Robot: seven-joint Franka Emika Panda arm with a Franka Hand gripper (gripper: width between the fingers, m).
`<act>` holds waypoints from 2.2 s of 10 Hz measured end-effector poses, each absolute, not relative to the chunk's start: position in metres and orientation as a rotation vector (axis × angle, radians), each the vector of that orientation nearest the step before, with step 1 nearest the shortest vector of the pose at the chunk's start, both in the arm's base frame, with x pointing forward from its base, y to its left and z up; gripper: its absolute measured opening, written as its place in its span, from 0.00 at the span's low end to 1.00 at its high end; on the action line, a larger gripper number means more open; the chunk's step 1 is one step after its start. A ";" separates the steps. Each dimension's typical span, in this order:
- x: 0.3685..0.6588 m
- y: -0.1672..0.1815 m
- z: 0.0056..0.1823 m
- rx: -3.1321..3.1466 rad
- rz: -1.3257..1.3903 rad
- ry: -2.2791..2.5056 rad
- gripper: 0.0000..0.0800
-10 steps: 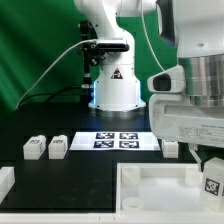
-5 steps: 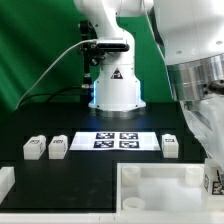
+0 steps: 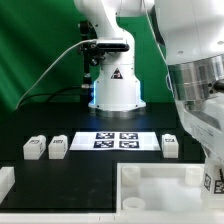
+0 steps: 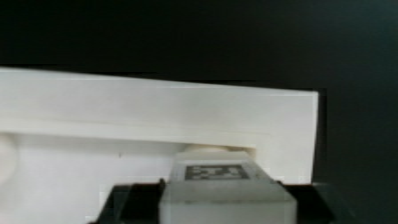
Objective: Assemble one leg
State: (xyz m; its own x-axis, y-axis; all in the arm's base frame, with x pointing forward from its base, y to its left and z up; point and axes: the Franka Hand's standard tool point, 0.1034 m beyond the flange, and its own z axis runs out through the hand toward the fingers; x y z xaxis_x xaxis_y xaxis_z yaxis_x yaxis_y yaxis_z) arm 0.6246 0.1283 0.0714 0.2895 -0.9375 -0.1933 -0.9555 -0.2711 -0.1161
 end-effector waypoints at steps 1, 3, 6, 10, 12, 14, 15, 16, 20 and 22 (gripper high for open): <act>0.625 0.128 0.071 -2.544 0.090 1.494 0.37; 0.626 0.127 0.070 -2.657 0.061 1.277 0.73; 0.626 0.125 0.070 -2.810 0.018 0.904 0.81; 0.631 0.122 0.073 -3.050 -0.085 -0.168 0.81; 0.631 0.120 0.072 -3.049 -0.088 -0.142 0.78; 0.631 0.121 0.072 -3.046 -0.081 0.006 0.57; 0.631 0.120 0.072 -3.035 -0.070 0.219 0.37; 0.631 0.119 0.072 -3.018 -0.062 0.383 0.37; 0.630 0.119 0.071 -2.759 0.000 1.228 0.37; 0.630 0.123 0.070 -2.435 0.077 1.732 0.37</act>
Offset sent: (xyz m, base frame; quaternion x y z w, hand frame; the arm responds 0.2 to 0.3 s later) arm 0.0000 0.0000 0.0000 0.0000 0.0000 -0.2667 0.9638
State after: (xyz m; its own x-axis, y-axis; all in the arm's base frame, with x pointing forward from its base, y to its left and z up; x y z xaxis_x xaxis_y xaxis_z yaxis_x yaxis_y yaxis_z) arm 0.6295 0.1227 0.0702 0.3311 -0.9346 -0.1299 -0.9425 -0.3208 -0.0938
